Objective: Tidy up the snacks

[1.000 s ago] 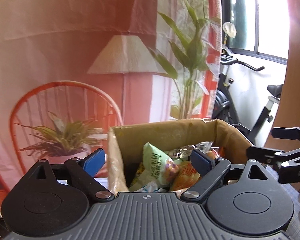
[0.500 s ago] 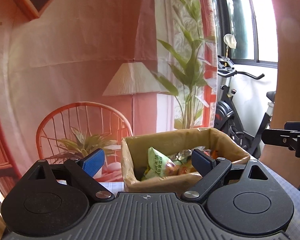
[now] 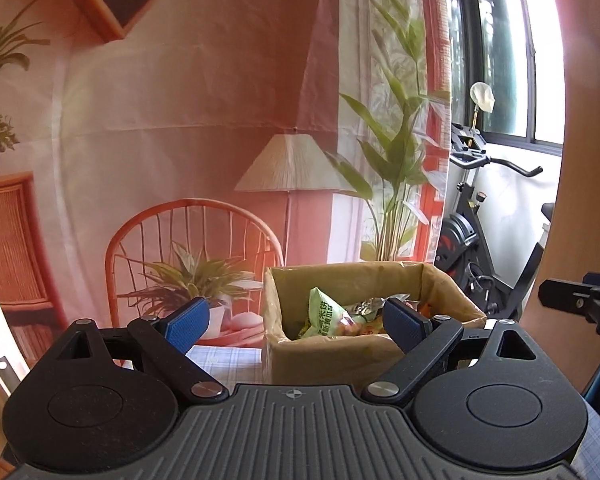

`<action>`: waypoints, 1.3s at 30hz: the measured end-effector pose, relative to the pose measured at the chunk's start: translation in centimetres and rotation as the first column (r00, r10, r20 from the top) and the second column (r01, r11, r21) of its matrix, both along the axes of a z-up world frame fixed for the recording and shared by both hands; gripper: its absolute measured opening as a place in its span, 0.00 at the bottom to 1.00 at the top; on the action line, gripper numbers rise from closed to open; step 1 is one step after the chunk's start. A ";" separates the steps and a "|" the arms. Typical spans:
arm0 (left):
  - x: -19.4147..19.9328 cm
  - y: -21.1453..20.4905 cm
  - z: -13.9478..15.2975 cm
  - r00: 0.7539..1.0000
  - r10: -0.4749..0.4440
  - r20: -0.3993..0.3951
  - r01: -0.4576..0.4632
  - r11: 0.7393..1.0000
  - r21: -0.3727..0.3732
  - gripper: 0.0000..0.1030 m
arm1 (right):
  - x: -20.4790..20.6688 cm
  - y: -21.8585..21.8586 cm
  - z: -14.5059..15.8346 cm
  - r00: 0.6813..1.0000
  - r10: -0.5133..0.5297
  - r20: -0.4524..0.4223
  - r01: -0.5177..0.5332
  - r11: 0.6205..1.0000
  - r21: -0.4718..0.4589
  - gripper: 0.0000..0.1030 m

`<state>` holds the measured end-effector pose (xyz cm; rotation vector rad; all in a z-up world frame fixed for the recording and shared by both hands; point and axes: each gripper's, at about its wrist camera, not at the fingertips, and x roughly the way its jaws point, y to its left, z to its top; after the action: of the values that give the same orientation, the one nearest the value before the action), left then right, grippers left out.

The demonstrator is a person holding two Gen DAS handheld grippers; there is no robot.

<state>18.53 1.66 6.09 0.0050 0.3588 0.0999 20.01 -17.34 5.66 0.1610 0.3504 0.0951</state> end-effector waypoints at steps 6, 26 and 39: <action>-0.1 0.0 -0.4 1.000 0.008 -0.022 -0.008 1.000 0.005 0.92 | 0.1 -0.2 -0.5 1.000 -0.013 -0.028 0.013 1.000 0.013 1.00; -0.3 -0.1 -0.5 1.000 0.015 -0.027 -0.015 1.000 0.009 0.92 | 0.2 -0.2 -0.3 1.000 -0.014 -0.026 0.015 1.000 0.009 1.00; -0.2 -0.1 -0.7 0.999 0.021 -0.042 -0.021 1.000 0.003 0.92 | 0.3 0.0 -0.4 0.999 -0.012 -0.031 0.012 1.000 0.005 1.00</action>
<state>18.31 1.57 5.37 0.0056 0.4006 0.1210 20.36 -17.35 5.29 0.1703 0.3801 0.0815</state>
